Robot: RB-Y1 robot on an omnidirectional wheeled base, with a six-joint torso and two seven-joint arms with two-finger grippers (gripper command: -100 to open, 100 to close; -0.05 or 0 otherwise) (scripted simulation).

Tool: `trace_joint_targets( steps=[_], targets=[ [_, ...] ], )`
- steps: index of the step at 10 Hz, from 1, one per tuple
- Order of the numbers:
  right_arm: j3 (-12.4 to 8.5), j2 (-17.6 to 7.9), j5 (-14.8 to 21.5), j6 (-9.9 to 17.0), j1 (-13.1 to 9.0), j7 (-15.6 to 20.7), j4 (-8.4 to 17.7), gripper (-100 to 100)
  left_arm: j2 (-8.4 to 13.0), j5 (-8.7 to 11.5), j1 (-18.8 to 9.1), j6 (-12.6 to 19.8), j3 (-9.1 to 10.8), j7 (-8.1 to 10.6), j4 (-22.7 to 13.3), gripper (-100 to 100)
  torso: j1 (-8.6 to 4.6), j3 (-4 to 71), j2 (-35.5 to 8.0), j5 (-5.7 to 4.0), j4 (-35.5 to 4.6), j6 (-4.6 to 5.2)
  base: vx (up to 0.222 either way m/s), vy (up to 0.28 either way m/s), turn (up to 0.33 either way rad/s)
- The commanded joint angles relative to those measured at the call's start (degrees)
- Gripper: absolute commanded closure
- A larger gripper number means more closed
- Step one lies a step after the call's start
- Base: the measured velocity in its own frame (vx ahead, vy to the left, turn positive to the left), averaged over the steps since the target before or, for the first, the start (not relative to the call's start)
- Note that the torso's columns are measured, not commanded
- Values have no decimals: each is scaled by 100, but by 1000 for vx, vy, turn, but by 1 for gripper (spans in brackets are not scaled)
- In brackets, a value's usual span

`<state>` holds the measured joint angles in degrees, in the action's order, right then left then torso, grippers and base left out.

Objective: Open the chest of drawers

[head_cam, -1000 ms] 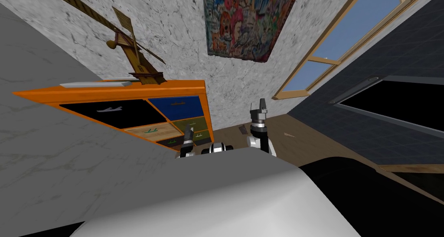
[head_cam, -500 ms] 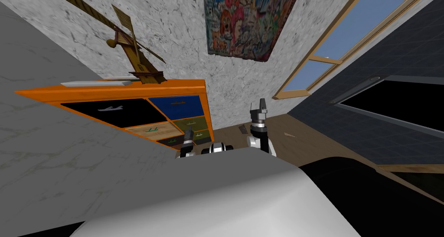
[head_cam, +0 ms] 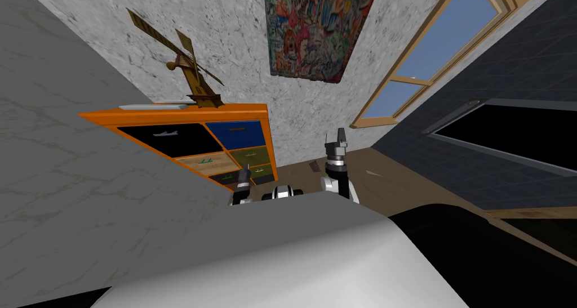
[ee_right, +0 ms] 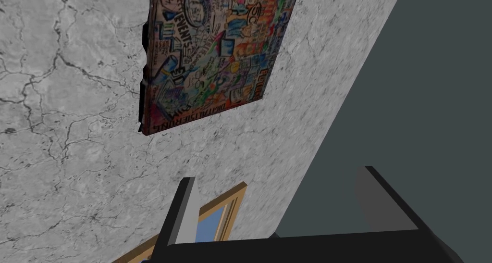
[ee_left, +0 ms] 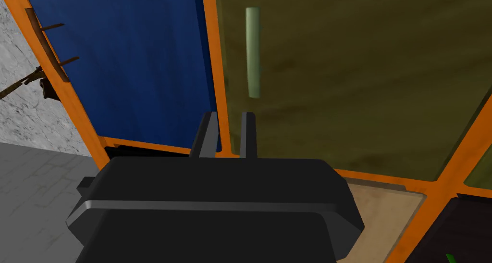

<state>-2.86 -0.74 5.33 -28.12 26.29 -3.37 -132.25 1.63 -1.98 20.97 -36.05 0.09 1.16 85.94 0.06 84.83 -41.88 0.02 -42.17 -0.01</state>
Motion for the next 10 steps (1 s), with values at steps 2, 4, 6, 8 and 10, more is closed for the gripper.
trace_joint_targets(
  steps=[2,4,6,8,10],
  targets=[
    [0,0,0,0,1,0,0,0,387,4,-22,20,6,-2,-18,-100,-5,-15,-24,-1,-7,1,25,-1,0],
    [0,0,0,0,1,0,0,0,613,9,-37,52,11,-2,-18,-100,-7,-28,-45,-2,-13,1,28,-1,-1],
    [0,0,0,0,2,0,0,0,629,41,-110,220,42,0,46,-100,-8,-14,-18,-2,-7,2,151,-15,-8],
    [0,0,0,-1,2,0,-1,0,270,48,-123,252,49,0,74,-100,-16,-16,-29,-4,-7,1,110,-32,0],
    [0,0,0,0,0,0,0,0,22,50,-126,260,51,1,84,-100,-2,-47,-75,-1,-21,1,16,-12,-1]
  ],
)
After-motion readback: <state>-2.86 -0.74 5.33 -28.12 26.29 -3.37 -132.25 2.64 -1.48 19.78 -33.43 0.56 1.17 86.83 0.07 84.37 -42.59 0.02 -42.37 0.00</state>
